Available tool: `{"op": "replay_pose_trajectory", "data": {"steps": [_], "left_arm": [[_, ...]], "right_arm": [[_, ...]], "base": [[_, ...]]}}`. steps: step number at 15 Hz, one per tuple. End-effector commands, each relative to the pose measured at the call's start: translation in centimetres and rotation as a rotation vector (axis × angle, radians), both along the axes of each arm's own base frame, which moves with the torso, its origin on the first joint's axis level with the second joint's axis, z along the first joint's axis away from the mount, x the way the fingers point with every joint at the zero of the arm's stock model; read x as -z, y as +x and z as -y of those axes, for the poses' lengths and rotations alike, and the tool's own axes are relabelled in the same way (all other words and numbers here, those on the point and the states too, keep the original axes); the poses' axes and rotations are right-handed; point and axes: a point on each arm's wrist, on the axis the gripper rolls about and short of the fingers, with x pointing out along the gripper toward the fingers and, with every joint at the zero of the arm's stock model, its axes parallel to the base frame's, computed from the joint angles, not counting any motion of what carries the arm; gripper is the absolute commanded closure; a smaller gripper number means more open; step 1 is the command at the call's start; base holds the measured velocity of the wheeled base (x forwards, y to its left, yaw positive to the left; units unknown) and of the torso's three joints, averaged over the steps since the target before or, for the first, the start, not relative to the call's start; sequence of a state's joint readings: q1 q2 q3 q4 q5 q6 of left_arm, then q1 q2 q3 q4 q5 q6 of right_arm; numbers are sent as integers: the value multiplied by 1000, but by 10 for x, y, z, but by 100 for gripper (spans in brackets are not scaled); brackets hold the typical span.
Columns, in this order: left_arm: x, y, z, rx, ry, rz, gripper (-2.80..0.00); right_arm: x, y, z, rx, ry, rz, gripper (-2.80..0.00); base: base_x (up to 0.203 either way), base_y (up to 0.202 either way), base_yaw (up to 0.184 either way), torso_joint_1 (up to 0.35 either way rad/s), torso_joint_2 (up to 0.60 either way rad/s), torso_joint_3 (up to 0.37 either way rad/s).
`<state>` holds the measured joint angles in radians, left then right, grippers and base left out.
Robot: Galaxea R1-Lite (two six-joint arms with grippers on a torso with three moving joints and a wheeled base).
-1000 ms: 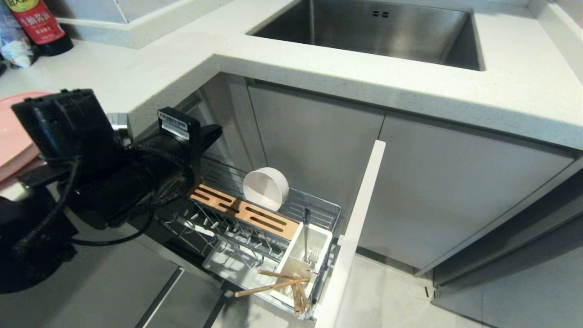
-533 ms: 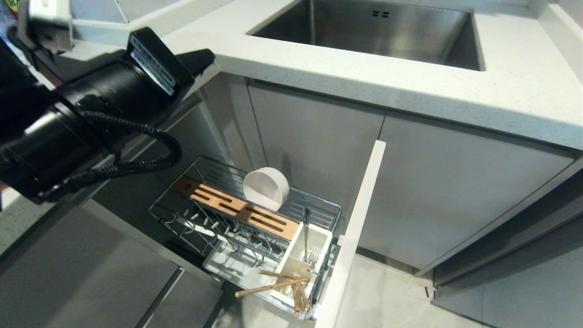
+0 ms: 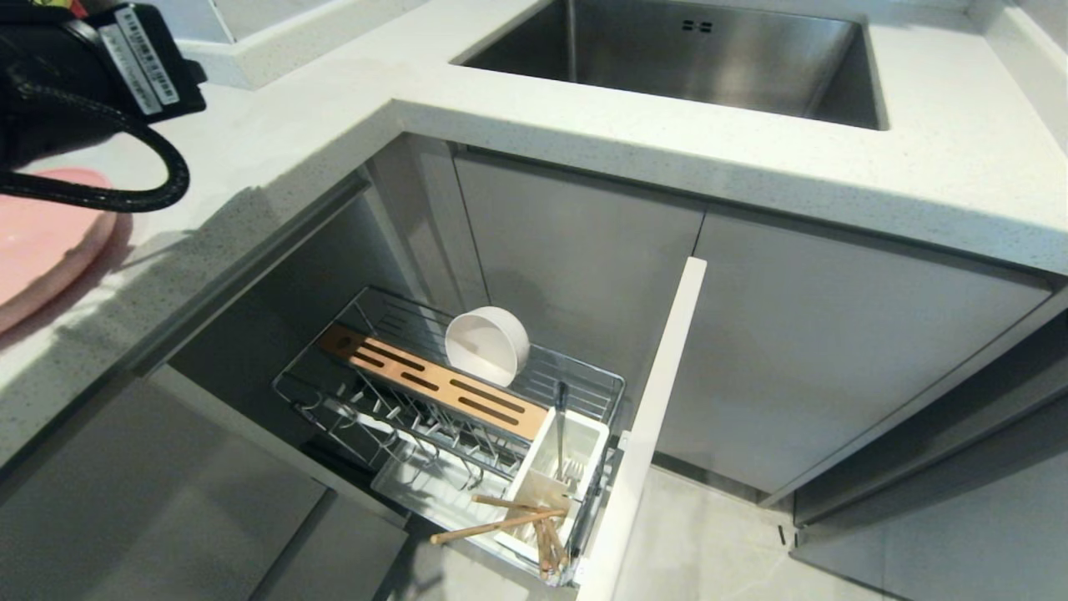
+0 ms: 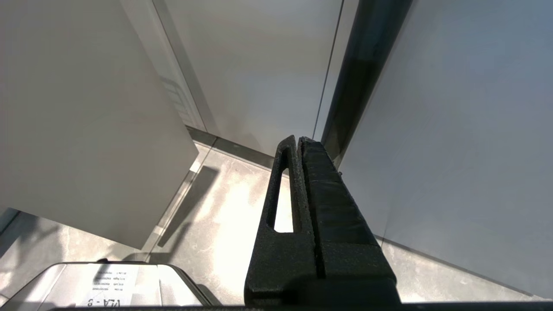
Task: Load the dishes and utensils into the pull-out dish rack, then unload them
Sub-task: Pick up the plate and place it in the cupboard
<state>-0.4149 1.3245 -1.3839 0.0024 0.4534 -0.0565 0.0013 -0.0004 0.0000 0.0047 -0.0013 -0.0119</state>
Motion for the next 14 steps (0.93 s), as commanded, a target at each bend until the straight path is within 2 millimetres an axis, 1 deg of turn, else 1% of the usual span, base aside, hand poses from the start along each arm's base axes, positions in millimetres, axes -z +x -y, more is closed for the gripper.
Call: {"op": "replay_pose_trajectory", "data": {"steps": [1, 2, 5, 6, 7, 8, 12, 14], "left_arm": [[-7, -5, -15, -80, 21, -77, 0], [-10, -7, -22, -128, 16, -119, 0], [-20, -12, -28, -218, -60, -215, 0], [-19, -10, -29, -247, -76, -269, 0], [-16, -4, -28, -289, -86, -309, 0], [-14, 1, -29, -349, -83, -327, -280], [-8, 17, -34, -440, -71, -349, -280], [-7, 22, -36, -456, -70, -354, -280]], "right_arm": [[0, 0, 0, 0, 0, 0, 0], [0, 0, 0, 0, 0, 0, 0], [0, 0, 0, 0, 0, 1, 0], [0, 0, 0, 0, 0, 0, 0], [0, 0, 0, -1, 0, 1, 0], [0, 0, 0, 0, 0, 0, 0], [0, 0, 0, 0, 0, 0, 0], [0, 0, 0, 0, 0, 0, 0]], "base": [[0, 0, 0, 0, 0, 0], [0, 0, 0, 0, 0, 0], [0, 0, 0, 0, 0, 0], [0, 0, 0, 0, 0, 0], [0, 0, 0, 0, 0, 0], [0, 0, 0, 0, 0, 0], [0, 0, 0, 0, 0, 0], [0, 0, 0, 0, 0, 0]]}}
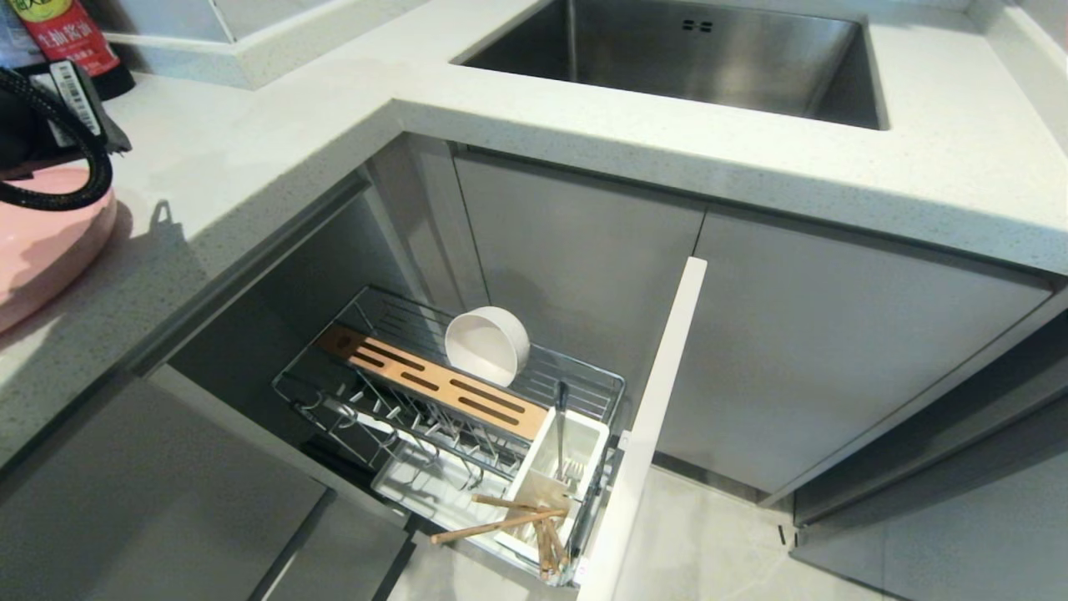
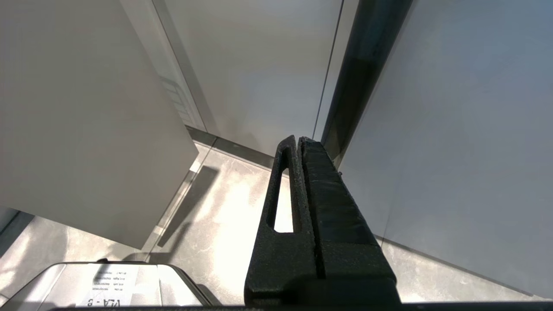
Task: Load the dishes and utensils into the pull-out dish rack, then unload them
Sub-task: Pick up the plate and place it in the cupboard
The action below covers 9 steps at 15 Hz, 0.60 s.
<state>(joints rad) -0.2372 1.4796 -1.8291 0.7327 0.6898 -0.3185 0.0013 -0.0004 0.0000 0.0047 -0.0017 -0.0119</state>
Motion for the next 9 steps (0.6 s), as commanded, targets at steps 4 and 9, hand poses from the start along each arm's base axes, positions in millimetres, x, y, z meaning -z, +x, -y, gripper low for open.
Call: {"op": "replay_pose_trajectory", "data": {"steps": [4, 9], "left_arm": [[7, 10, -5, -38, 19, -92, -280], [12, 13, -5, -35, 25, -139, -280]], "right_arm": [[0, 0, 0, 0, 0, 0, 0], [0, 0, 0, 0, 0, 0, 0]], "base": [[0, 0, 0, 0, 0, 0], [0, 0, 0, 0, 0, 0]]}}
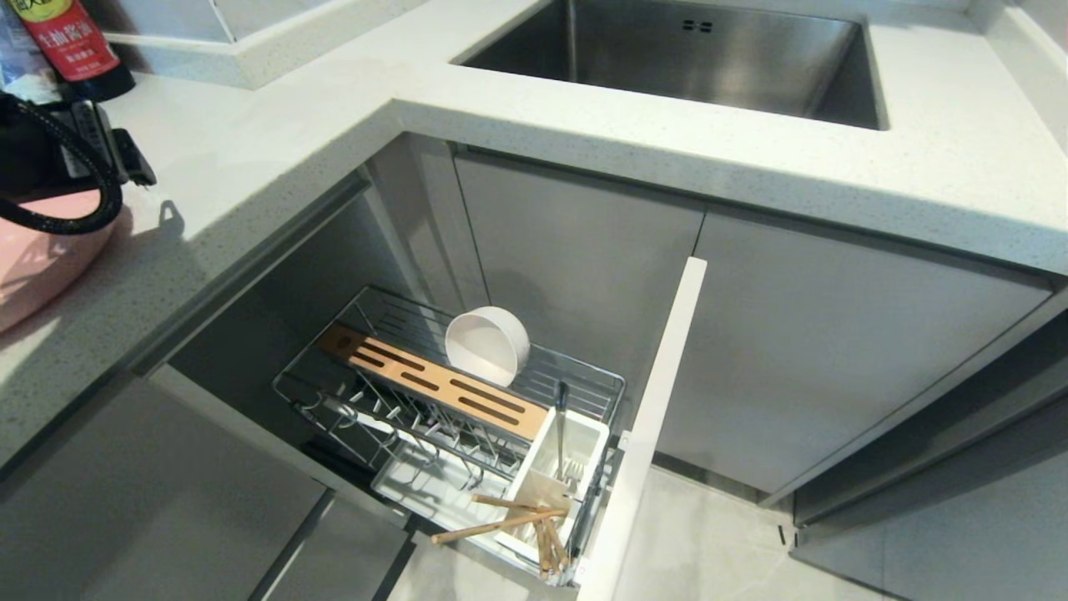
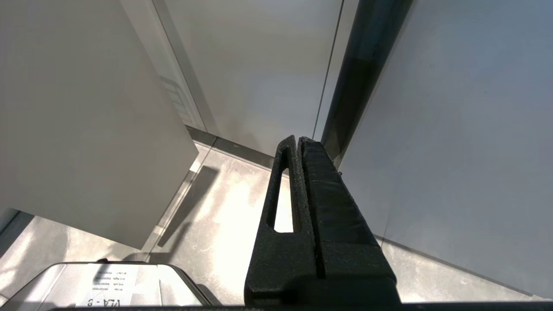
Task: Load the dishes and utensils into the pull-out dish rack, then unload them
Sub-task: Pick up the plate and place it in the cupboard
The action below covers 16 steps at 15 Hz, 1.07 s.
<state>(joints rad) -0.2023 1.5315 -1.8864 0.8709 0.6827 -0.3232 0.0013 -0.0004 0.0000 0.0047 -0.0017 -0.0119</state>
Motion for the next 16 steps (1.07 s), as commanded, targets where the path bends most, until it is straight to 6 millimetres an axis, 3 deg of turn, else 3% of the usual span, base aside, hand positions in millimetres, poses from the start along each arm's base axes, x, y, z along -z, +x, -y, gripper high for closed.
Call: {"op": "replay_pose_trajectory", "data": {"steps": [1, 5, 12, 13, 16], "left_arm": [[3, 6, 1, -2, 3, -18, -280], [10, 19, 2, 3, 1, -48, -280], [9, 21, 1, -8, -6, -44, -280], [10, 20, 1, -9, -7, -49, 0], [8, 20, 1, -16, -21, -36, 0]], "right_arm": [[0, 0, 0, 0, 0, 1, 0], [0, 0, 0, 0, 0, 1, 0], [0, 0, 0, -1, 0, -1, 0], [0, 0, 0, 0, 0, 1, 0], [0, 0, 0, 0, 0, -2, 0]], "base": [[0, 0, 0, 0, 0, 0], [0, 0, 0, 0, 0, 0], [0, 0, 0, 0, 0, 0], [0, 0, 0, 0, 0, 0], [0, 0, 0, 0, 0, 0]]}}
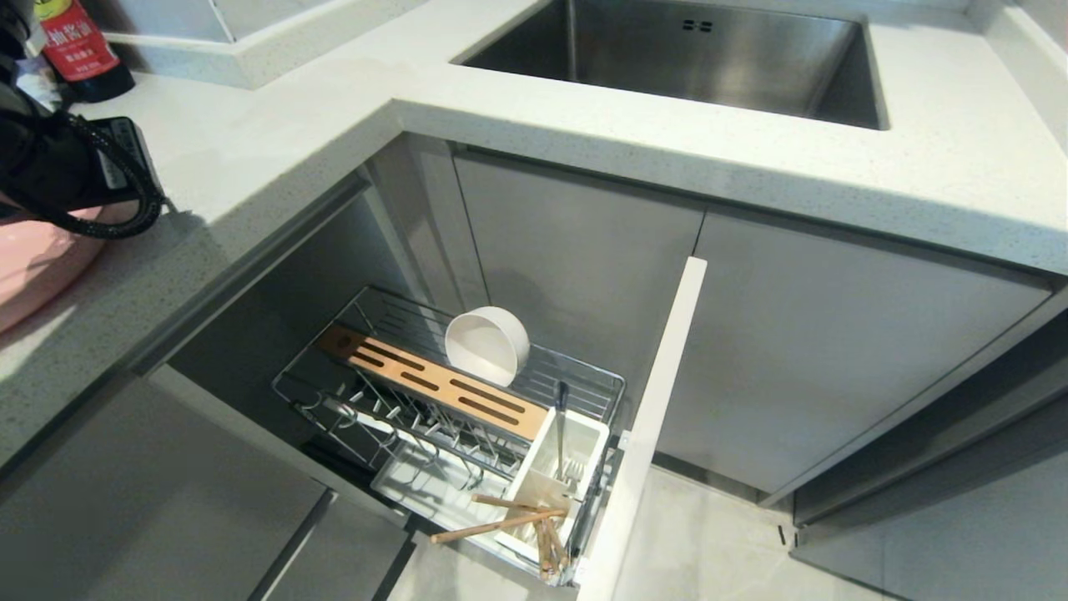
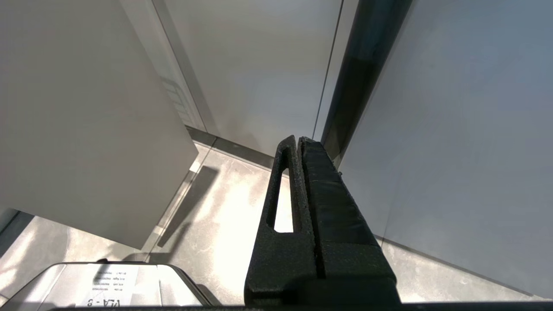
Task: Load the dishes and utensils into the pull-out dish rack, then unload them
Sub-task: Pick up the plate and place it in the cupboard
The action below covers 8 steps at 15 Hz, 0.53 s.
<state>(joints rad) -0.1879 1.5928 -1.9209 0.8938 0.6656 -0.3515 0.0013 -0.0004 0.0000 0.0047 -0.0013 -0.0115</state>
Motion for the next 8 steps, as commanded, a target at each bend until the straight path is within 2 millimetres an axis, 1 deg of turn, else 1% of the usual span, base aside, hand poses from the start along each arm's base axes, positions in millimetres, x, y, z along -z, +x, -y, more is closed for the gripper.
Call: {"op": "replay_pose_trajectory", "data": {"steps": [1, 5, 8], "left_arm": [[0, 0, 0, -5, 1, -2, 0], [-2, -2, -1, -7, -1, 4, 0], [-8, -10, -2, -6, -8, 30, 0]], "right_arm": [[0, 0, 0, 0, -1, 0, 0], [0, 0, 0, -1, -1, 0, 0], [0, 0, 0, 0, -1, 1, 0]], "base": [[0, 0, 0, 0, 0, 0], [0, 0, 0, 0, 0, 0], [0, 0, 0, 0, 0, 0]]}}
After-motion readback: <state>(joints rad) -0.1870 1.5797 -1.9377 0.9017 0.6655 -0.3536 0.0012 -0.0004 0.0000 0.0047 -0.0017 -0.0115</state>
